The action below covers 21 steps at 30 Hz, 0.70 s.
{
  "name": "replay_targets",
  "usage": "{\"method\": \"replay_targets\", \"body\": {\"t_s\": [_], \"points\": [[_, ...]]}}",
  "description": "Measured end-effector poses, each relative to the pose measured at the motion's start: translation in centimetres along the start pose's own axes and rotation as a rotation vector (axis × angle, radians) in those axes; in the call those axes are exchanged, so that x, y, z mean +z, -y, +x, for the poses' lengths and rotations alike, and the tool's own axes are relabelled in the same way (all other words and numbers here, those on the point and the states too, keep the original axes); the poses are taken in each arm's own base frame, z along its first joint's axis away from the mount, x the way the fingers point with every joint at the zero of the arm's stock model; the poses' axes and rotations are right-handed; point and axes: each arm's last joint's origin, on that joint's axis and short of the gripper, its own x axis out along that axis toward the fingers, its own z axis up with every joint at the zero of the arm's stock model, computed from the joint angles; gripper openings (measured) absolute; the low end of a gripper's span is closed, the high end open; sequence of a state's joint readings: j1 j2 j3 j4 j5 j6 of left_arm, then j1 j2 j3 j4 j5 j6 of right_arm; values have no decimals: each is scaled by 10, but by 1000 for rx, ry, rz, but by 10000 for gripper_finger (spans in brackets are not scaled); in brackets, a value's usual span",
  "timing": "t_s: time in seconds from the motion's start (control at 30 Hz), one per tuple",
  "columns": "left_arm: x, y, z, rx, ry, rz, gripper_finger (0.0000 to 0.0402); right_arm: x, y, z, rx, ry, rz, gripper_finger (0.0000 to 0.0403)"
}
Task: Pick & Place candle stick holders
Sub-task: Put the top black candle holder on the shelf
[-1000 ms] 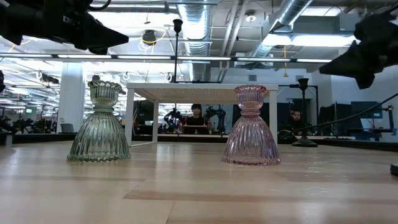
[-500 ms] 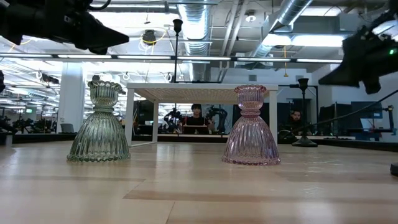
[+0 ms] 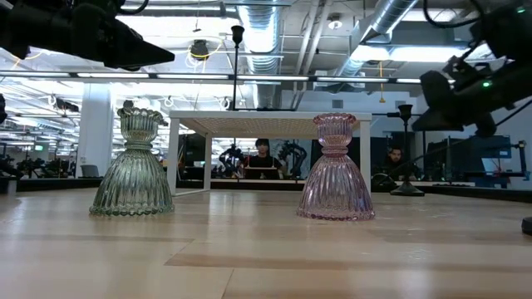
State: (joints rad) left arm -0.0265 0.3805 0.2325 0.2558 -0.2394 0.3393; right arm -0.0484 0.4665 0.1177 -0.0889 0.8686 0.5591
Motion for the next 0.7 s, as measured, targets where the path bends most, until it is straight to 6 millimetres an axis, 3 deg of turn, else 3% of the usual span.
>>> {"method": "replay_targets", "body": {"t_s": [0.23, 0.47, 0.7], "points": [[0, 0, 0, 2, 5, -1, 12, 3, -3, 21, -76, 24, 13, 0], [1, 0, 0, 2, 6, -1, 12, -6, 0, 38, -155, -32, -9, 5], [1, 0, 0, 2, 7, -1, 12, -13, -2, 47, -153, -69, 23, 73]]}}
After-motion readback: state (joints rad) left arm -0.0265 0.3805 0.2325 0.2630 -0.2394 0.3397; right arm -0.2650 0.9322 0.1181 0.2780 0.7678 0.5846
